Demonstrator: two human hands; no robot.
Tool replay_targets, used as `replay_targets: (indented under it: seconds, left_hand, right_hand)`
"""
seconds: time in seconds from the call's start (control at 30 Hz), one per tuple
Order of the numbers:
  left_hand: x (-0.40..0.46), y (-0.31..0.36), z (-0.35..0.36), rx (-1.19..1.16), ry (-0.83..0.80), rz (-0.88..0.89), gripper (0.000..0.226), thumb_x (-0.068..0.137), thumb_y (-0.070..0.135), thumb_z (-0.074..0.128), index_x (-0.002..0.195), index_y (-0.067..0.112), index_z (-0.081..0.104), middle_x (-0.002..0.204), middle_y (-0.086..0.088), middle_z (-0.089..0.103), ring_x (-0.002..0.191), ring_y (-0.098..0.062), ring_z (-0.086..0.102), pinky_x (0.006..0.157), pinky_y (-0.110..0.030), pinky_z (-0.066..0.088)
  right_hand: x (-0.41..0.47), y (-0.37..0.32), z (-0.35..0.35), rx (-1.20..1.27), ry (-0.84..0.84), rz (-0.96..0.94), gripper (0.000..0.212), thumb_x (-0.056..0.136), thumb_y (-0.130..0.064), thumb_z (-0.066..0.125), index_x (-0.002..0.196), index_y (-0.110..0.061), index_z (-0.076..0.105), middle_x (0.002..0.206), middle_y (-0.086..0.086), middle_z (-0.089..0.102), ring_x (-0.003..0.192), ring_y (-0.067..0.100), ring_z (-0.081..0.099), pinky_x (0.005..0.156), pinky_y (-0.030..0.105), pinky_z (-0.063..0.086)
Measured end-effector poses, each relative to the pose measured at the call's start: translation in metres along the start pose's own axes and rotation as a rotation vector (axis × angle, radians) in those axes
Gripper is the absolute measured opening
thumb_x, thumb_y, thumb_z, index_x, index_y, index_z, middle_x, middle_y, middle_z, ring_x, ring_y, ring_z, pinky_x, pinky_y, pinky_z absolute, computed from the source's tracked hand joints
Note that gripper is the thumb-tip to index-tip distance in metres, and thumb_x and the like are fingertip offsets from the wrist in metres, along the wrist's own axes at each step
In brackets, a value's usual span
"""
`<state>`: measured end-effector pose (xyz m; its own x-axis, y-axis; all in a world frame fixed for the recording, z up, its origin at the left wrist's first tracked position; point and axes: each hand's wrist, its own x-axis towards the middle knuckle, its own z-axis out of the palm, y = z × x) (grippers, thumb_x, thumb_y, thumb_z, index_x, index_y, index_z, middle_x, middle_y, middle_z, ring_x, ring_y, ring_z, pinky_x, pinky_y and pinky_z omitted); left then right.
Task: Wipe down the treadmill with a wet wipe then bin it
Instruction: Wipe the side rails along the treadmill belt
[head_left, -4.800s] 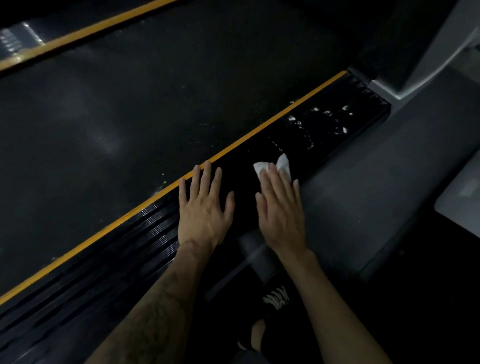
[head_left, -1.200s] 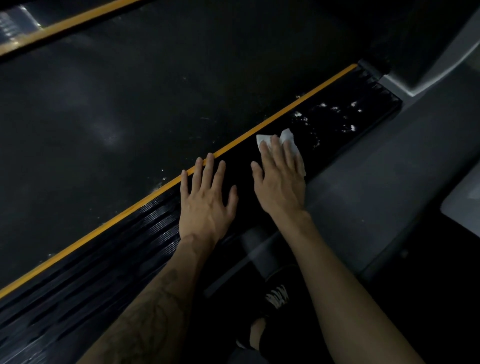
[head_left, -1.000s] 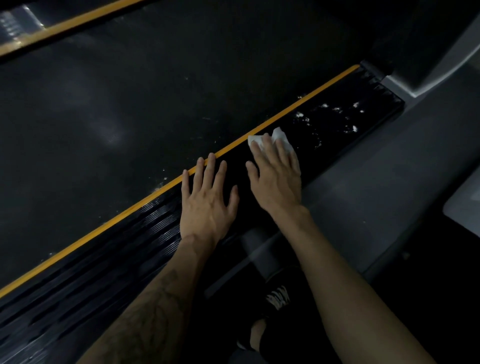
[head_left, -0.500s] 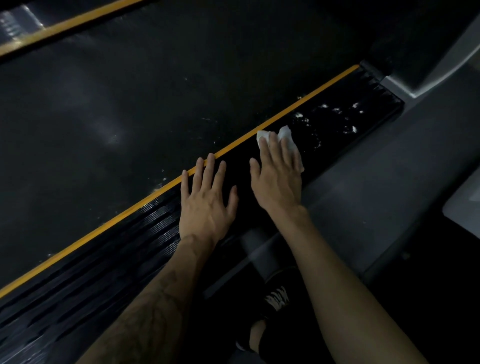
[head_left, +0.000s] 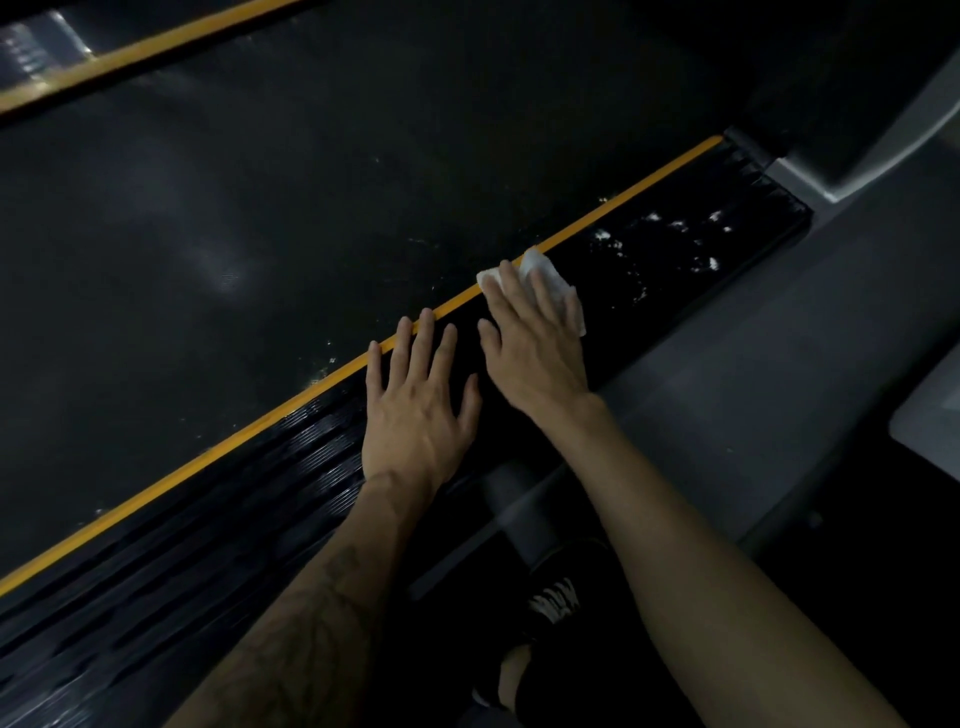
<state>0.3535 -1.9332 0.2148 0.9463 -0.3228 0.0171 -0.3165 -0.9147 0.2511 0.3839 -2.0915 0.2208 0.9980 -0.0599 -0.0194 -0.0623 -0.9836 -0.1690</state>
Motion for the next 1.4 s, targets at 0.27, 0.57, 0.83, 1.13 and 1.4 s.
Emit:
replay_targets:
  seconds: [0.27, 0.57, 0.83, 1.13, 1.4]
  left_hand:
    - [0.001, -0.001, 0.0, -0.002, -0.017, 0.003, 0.068, 0.105, 0.055, 0.017, 0.163, 0.021, 0.023, 0.173, -0.003, 0.006, 0.16, -0.021, -0.005, 0.129, -0.053, 0.001]
    - [0.001, 0.001, -0.001, -0.017, -0.003, -0.003, 0.068, 0.105, 0.055, 0.017, 0.162, 0.02, 0.025, 0.173, -0.003, 0.007, 0.16, -0.02, -0.004, 0.129, -0.052, 0.001]
    - [0.001, 0.0, 0.004, 0.023, 0.005, 0.077, 0.064, 0.107, 0.049, 0.015, 0.163, 0.02, 0.023, 0.173, -0.006, 0.006, 0.159, -0.022, -0.005, 0.129, -0.053, 0.001]
    - [0.005, 0.005, 0.007, 0.033, 0.021, 0.09, 0.062, 0.107, 0.045, 0.016, 0.16, 0.016, 0.033, 0.17, -0.01, 0.021, 0.159, -0.025, 0.007, 0.129, -0.052, 0.008]
    - [0.008, 0.039, 0.009, 0.015, 0.018, -0.084, 0.069, 0.103, 0.042, 0.008, 0.154, 0.006, 0.037, 0.17, -0.016, 0.016, 0.159, -0.031, 0.0, 0.128, -0.056, 0.003]
  right_hand:
    - [0.008, -0.008, -0.012, -0.011, -0.046, 0.113, 0.059, 0.109, -0.044, 0.026, 0.163, -0.022, 0.02, 0.172, 0.004, 0.009, 0.158, 0.032, 0.001, 0.126, 0.055, 0.003]
    - [0.037, 0.026, -0.018, -0.109, -0.05, -0.097, 0.07, 0.095, -0.043, 0.004, 0.151, -0.02, 0.039, 0.157, 0.005, 0.04, 0.153, 0.029, 0.023, 0.125, 0.048, 0.018]
    - [0.005, 0.01, -0.02, -0.011, -0.021, -0.17, 0.063, 0.104, -0.04, 0.023, 0.157, -0.008, 0.034, 0.165, 0.011, 0.029, 0.157, 0.025, 0.013, 0.124, 0.044, 0.026]
    - [-0.02, 0.013, -0.013, 0.063, 0.019, -0.064, 0.068, 0.104, -0.041, 0.018, 0.159, -0.002, 0.027, 0.169, 0.015, 0.018, 0.158, 0.028, 0.009, 0.128, 0.039, 0.005]
    - [0.011, 0.037, -0.018, 0.016, 0.012, -0.031, 0.065, 0.106, -0.038, 0.017, 0.163, -0.007, 0.014, 0.171, 0.012, 0.005, 0.159, 0.023, -0.005, 0.129, 0.039, 0.0]
